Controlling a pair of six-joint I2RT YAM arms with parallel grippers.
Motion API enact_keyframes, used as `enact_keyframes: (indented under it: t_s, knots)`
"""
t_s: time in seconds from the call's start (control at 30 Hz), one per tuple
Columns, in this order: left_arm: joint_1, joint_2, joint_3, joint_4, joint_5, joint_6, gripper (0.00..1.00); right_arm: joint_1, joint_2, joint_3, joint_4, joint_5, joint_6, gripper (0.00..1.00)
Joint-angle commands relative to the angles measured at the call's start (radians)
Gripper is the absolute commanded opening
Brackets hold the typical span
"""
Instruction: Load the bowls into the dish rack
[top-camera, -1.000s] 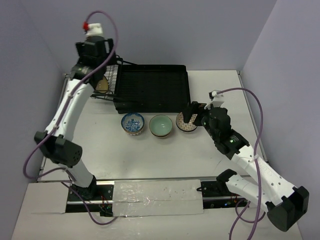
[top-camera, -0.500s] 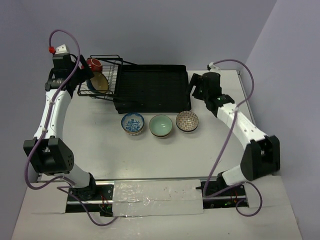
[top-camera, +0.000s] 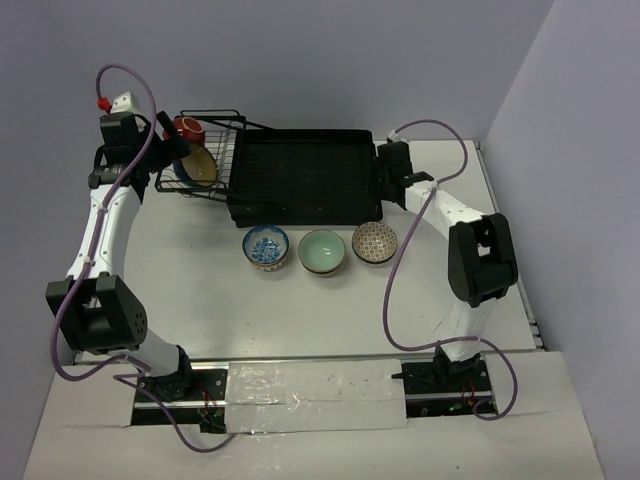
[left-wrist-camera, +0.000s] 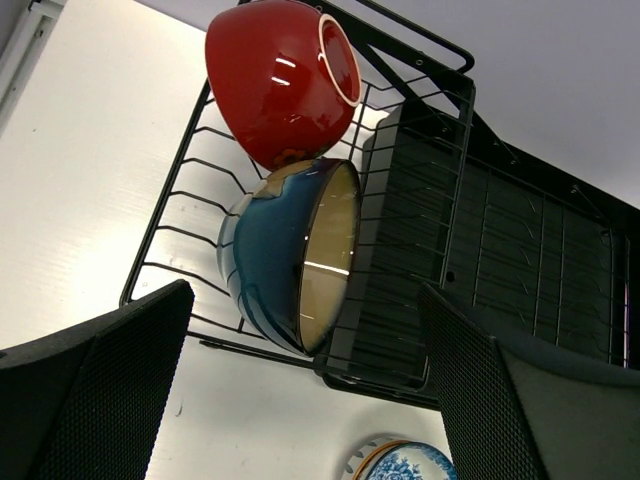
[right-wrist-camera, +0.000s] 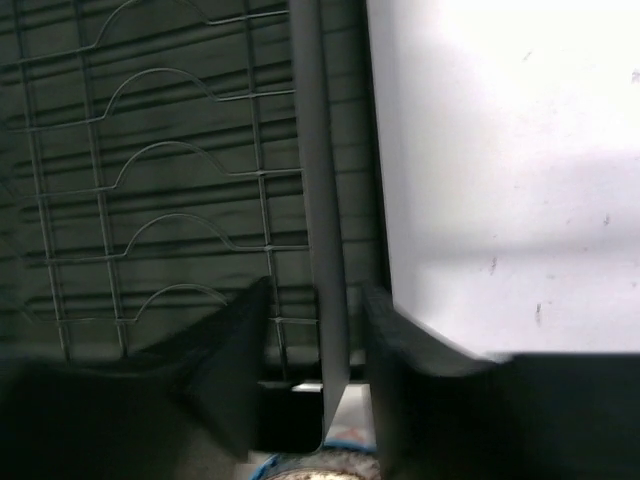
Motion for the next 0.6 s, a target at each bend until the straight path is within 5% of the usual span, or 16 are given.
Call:
enact_keyframes:
  t_s: [0.0,0.3,0.57]
  knots:
    - [0.006,-0.035,-0.013,0.062,0.038,0.004,0.99,-0.001,0.025,0.06,0.015,0.043,-0.005,0.43]
    - [0.004,-0.018,-0.028,0.077,0.049,0.012,0.99,-0.013,0.019,0.017,0.051,0.052,0.004,0.1]
    - [-0.036,0.021,-0.017,0.057,-0.009,0.035,0.99,-0.015,0.014,-0.007,0.068,0.049,0.013,0.0]
